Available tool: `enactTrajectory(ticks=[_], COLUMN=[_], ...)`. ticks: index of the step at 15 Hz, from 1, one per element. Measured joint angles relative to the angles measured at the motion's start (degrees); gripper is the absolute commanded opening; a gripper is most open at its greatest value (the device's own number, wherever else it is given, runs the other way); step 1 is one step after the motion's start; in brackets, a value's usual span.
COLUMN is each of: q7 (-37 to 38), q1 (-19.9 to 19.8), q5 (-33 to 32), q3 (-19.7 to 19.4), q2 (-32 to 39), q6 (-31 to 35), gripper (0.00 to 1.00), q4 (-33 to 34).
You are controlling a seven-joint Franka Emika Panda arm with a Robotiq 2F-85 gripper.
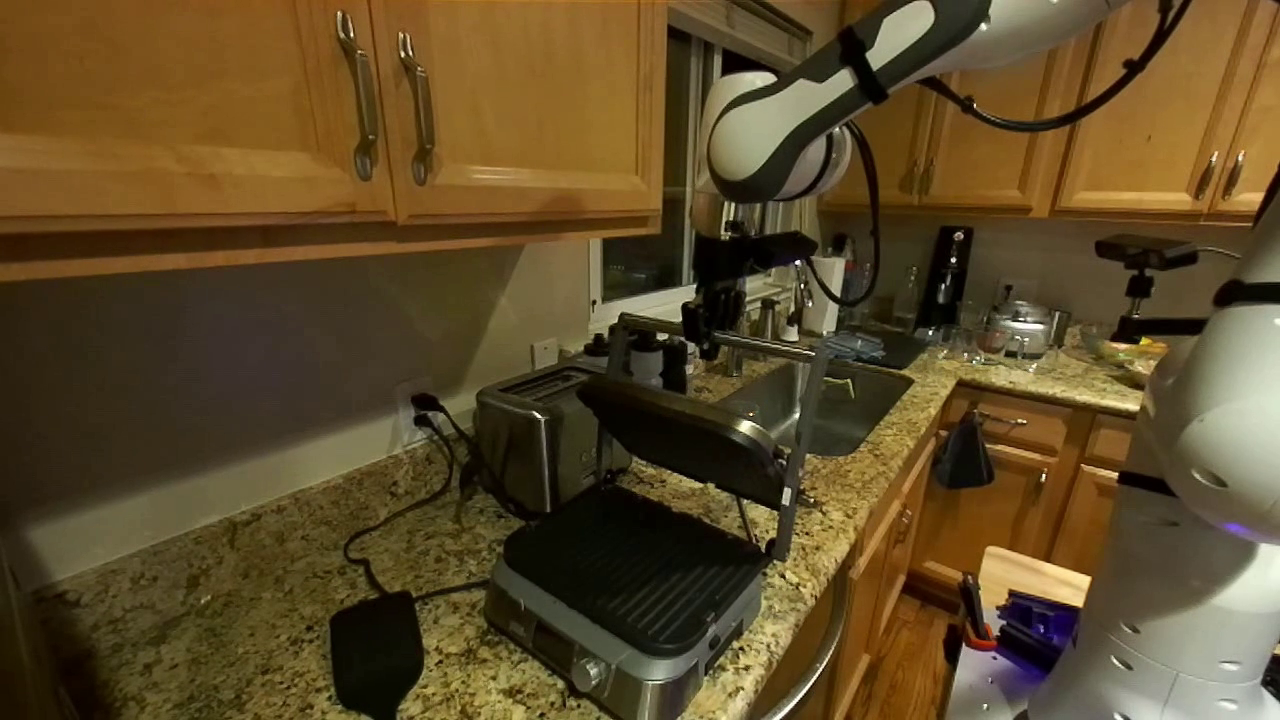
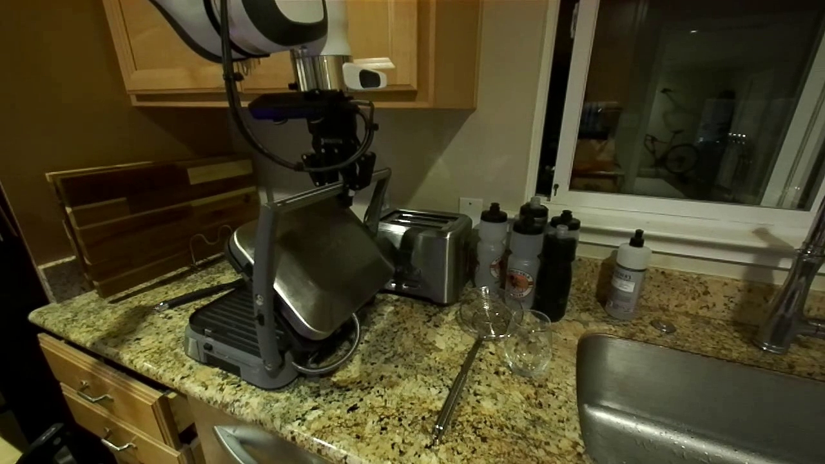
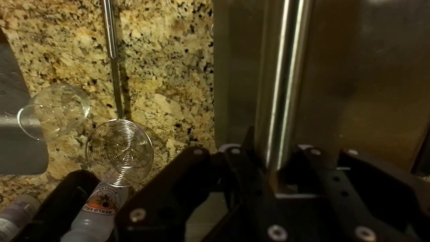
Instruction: Open the sandwich maker
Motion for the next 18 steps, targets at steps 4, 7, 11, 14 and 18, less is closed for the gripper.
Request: enactTrajectory(ticks=[4, 7, 11, 14, 18], q7=[0.00, 0.00, -0.76, -2.50, -4.81], q1=[0.00, -0.11, -1.51, -2.97, -4.52], q5=[-0.01, -0.01, -0.01, -0.01, -0.01], q3=[-0.01, -0.36, -2.32, -4.07, -5.60], q2=[0.00, 0.30, 2.02, 4.42, 8.01], q6=[-0.04, 0.22, 0.96, 2.18, 2.77], gripper=[0.03, 0.03, 0.03, 0.03, 0.03], q4=[0.00, 0.10, 0.68, 1.43, 3.01])
